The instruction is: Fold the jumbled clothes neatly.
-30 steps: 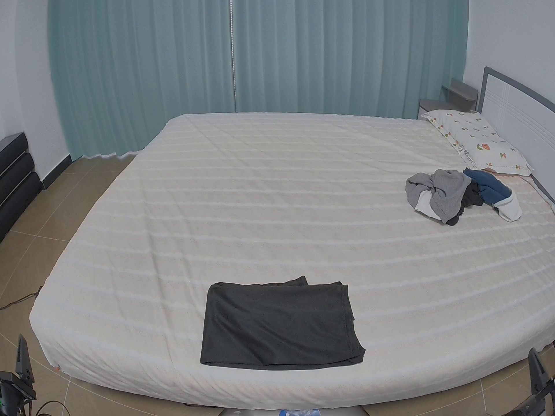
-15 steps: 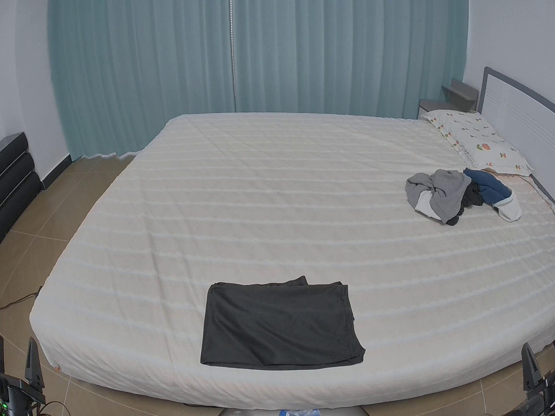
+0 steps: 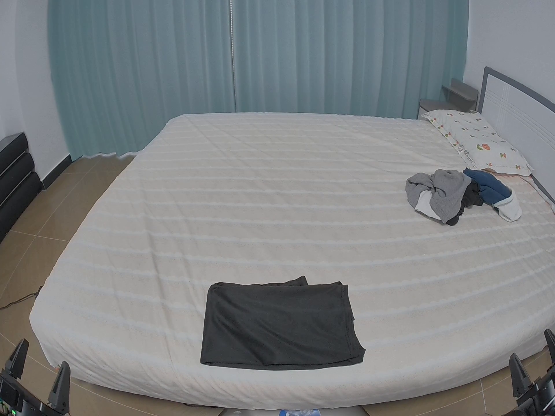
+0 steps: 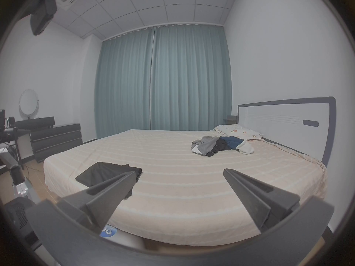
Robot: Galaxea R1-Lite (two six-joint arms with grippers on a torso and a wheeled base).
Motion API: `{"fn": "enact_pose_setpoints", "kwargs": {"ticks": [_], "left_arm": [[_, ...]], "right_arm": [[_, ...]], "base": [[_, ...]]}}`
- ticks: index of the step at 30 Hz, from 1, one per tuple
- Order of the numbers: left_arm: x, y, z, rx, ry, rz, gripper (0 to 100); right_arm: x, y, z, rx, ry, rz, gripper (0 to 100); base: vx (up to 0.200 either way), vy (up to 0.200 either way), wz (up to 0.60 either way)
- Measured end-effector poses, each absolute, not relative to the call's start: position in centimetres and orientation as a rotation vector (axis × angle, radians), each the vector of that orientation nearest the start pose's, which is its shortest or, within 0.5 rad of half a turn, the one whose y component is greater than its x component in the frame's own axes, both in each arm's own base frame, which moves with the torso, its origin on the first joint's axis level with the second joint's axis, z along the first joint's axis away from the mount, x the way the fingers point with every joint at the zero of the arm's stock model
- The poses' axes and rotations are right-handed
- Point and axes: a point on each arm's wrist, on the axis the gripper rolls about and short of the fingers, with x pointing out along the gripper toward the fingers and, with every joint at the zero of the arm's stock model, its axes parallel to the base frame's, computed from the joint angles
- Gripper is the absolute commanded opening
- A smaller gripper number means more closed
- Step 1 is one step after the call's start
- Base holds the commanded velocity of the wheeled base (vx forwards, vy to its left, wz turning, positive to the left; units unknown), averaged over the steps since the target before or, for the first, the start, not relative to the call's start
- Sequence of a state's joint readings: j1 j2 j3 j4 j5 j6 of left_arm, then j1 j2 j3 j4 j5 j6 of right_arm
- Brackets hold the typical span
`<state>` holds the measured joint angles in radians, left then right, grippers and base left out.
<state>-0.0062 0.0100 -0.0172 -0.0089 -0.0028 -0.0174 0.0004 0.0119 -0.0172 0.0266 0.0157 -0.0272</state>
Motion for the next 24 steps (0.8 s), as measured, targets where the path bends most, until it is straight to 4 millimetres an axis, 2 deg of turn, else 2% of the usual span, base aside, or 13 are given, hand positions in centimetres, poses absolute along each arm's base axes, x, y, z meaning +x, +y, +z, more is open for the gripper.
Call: {"fn": "enact_pose_setpoints", "kwargs": {"ticks": [24], "left_arm": [[-2.33, -0.03, 8.05, 0.003, -0.005, -0.026, 100]], "right_arm": [[-2.32, 0.02, 7.91, -0.015, 0.010, 0.013, 100]], "base": [[0.000, 0.000, 0.00]]}}
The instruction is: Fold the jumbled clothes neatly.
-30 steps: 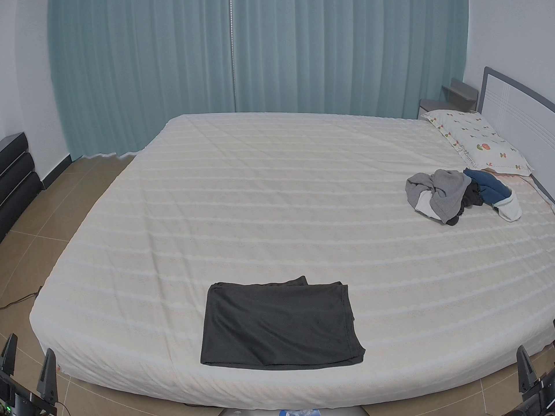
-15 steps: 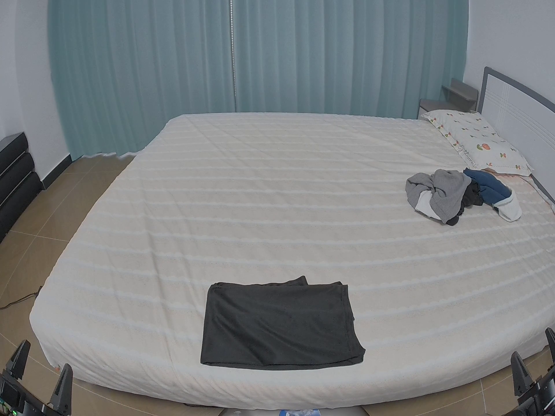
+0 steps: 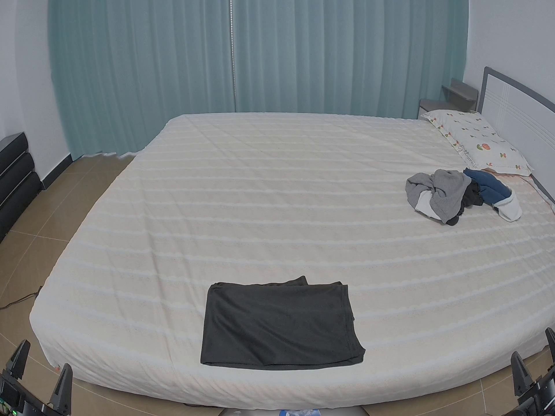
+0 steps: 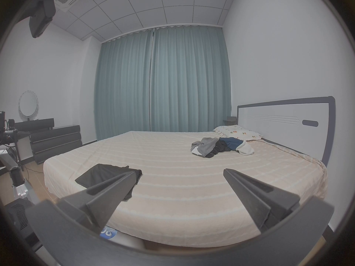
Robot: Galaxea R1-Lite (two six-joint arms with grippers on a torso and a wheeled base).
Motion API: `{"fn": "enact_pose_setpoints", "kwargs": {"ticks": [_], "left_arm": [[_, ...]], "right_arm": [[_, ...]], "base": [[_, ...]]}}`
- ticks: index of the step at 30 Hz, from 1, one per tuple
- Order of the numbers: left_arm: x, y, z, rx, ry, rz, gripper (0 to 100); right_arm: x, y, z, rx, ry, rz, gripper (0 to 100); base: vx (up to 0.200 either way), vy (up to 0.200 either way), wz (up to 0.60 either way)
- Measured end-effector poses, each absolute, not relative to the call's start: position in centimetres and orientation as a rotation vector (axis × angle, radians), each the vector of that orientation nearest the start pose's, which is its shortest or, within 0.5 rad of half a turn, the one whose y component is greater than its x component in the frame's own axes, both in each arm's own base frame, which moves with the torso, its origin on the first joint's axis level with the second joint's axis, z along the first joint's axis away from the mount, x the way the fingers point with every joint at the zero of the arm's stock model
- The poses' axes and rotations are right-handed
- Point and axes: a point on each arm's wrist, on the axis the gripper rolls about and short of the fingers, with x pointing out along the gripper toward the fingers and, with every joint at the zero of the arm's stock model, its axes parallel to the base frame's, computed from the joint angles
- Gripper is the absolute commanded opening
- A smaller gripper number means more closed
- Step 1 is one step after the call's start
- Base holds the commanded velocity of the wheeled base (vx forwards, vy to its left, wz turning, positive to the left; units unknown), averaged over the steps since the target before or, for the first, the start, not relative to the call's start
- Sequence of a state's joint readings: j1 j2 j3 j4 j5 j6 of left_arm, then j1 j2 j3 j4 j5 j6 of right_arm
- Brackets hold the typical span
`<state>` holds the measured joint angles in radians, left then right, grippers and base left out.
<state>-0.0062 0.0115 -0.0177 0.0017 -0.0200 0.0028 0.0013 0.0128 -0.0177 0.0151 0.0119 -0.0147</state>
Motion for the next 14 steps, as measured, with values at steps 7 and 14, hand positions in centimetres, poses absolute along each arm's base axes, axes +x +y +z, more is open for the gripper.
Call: {"fn": "enact_pose_setpoints", "kwargs": {"ticks": [7, 14], "left_arm": [[-2.32, -0.03, 8.05, 0.012, -0.005, -0.026, 100], [-2.31, -0.03, 8.05, 0.013, -0.003, -0.026, 100]], "right_arm": [[-2.31, 0.02, 7.93, -0.012, 0.009, 0.013, 100], [-2.31, 0.02, 7.93, -0.009, 0.010, 0.013, 100]], "base": [[0.000, 0.000, 0.00], [0.000, 0.000, 0.00]]}}
